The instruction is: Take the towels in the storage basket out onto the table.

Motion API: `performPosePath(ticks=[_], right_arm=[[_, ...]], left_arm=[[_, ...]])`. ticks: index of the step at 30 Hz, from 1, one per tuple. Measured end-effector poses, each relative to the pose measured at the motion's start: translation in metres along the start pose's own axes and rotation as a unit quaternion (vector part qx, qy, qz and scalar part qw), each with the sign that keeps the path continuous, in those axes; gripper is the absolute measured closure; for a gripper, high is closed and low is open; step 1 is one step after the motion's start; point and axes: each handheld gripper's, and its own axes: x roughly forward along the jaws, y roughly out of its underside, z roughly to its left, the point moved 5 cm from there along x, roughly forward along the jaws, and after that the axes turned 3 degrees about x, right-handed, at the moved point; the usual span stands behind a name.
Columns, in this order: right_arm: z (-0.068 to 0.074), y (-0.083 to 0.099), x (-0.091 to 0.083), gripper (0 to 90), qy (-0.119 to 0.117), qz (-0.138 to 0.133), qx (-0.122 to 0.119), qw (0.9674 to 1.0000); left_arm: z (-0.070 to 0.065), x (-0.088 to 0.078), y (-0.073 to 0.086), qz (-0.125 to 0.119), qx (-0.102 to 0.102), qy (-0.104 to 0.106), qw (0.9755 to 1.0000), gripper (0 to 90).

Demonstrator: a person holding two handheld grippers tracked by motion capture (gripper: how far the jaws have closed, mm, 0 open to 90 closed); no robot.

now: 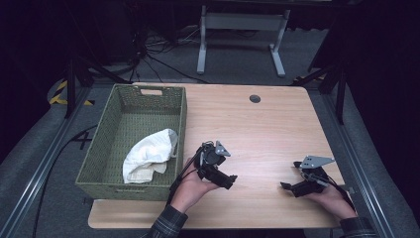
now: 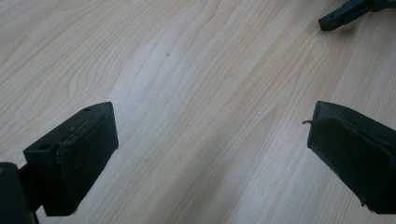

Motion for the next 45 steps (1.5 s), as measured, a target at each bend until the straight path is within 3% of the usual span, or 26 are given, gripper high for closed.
performPosePath(ticks=[12, 29, 31, 45], right_arm=[[0.000, 0.000, 0.000, 0.0, 0.003, 0.000, 0.001, 1.0000], [0.001, 0.000, 0.000, 0.0, 0.006, -0.001, 0.004, 1.0000], [0.001, 0.000, 0.000, 0.0, 0.006, -0.001, 0.005, 1.0000], [0.000, 0.000, 0.000, 0.0, 0.005, -0.001, 0.004, 1.0000]], left_arm=[[0.003, -0.015, -0.013, -0.020, -0.001, 0.003, 0.9998, 2.7], [0.017, -0.039, -0.028, -0.024, 0.001, 0.012, 0.9996, 3.1], [0.020, -0.044, -0.031, -0.021, 0.009, 0.009, 0.9997, 3.1], [0.037, -0.064, -0.026, -0.026, 0.004, -0.004, 0.9996, 3.1]])
